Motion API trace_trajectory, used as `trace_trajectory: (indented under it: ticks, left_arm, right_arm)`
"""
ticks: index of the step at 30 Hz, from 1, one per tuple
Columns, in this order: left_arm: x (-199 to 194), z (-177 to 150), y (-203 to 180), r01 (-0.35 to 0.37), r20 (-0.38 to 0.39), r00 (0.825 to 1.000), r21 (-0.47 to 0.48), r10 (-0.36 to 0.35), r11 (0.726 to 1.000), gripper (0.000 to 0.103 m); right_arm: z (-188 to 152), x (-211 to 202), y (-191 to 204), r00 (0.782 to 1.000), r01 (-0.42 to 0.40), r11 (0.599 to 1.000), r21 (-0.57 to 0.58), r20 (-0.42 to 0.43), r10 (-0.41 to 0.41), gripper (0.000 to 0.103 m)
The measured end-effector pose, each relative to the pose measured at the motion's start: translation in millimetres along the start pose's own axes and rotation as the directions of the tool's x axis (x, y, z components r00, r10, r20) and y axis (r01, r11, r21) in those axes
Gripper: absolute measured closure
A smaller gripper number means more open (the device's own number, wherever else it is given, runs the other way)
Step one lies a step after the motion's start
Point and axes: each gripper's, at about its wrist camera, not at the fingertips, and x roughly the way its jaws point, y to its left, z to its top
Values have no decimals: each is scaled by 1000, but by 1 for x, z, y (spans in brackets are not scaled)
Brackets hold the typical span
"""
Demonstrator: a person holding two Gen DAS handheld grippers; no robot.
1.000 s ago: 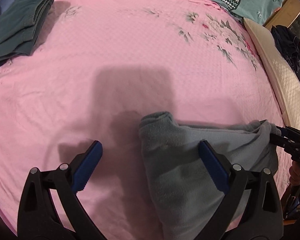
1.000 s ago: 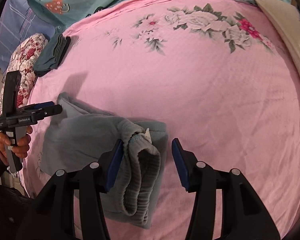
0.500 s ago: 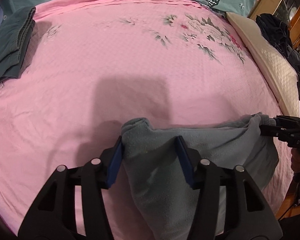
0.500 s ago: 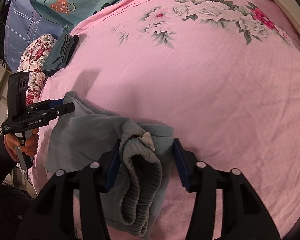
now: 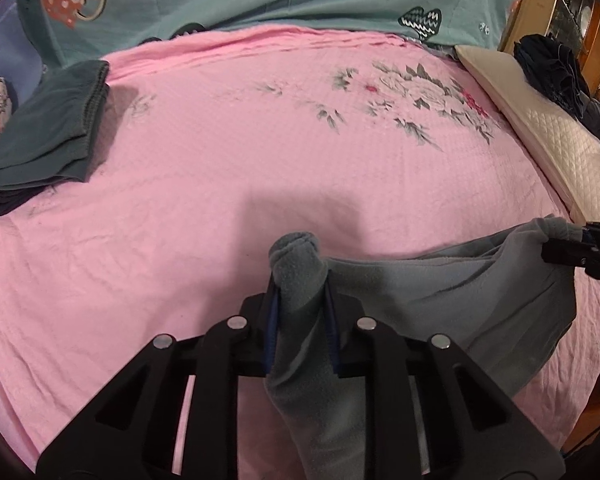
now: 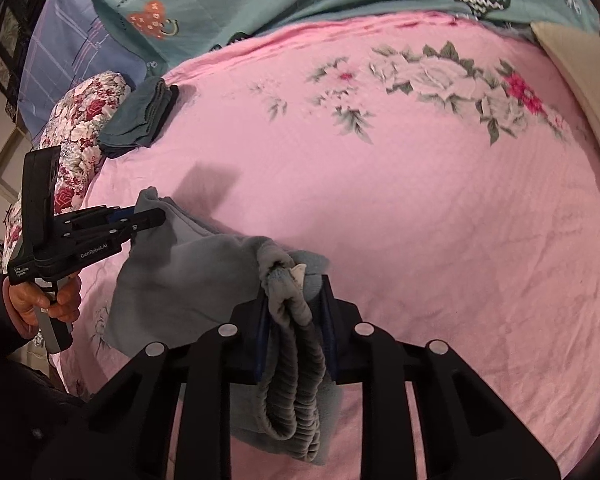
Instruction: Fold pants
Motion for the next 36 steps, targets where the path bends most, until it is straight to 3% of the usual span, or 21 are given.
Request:
trace_trajectory:
  ticks: [9, 16, 23, 24, 26, 27, 28, 29, 32, 36]
  left_arm:
    - [-29, 16, 55, -57, 72, 995, -74, 63, 996, 84]
    - [18, 59, 106, -122, 30, 992, -64, 125, 990, 83]
    - [49, 76, 108, -181, 33, 983, 6, 180, 984, 79]
    - [52, 75, 105, -200, 27, 980, 19, 199, 980, 71]
    - [54, 72, 102, -270, 12, 963, 41, 270, 962, 43]
    - [50, 72, 103, -300, 17, 954, 36, 300, 953, 23]
    - [39, 70, 105, -305, 46, 952, 14, 304, 952, 21]
    - [29, 69, 107, -293, 58, 955, -4, 292, 956, 21]
    - [0, 59, 119, -230, 39, 971, -109, 236, 967, 17]
    - [-14, 25, 126, -135, -26, 991, -250, 133, 959, 17]
  right_arm:
    - [33, -1, 40, 998, -14, 995, -99, 58, 20, 81]
    - [89, 61, 57, 998, -51, 995, -91, 33, 55, 81]
    - [120, 105, 50, 999, -34, 999, -31, 2, 34, 81]
    - [120, 109, 48, 1000, -26, 999, -21, -6, 26, 81]
    - [117, 115, 42, 1000, -5, 1000, -2, -25, 5, 73]
    - [116, 115, 41, 1000, 0, 1000, 5, -26, 1, 68]
    - [115, 112, 40, 1000, 11, 1000, 11, -23, -11, 53]
    - [114, 107, 39, 999, 30, 999, 15, -18, -30, 49]
    - [105, 79, 32, 1000, 3, 998, 62, 20, -4, 49]
    - [79, 57, 14, 998, -70, 978, 196, 4, 70, 49]
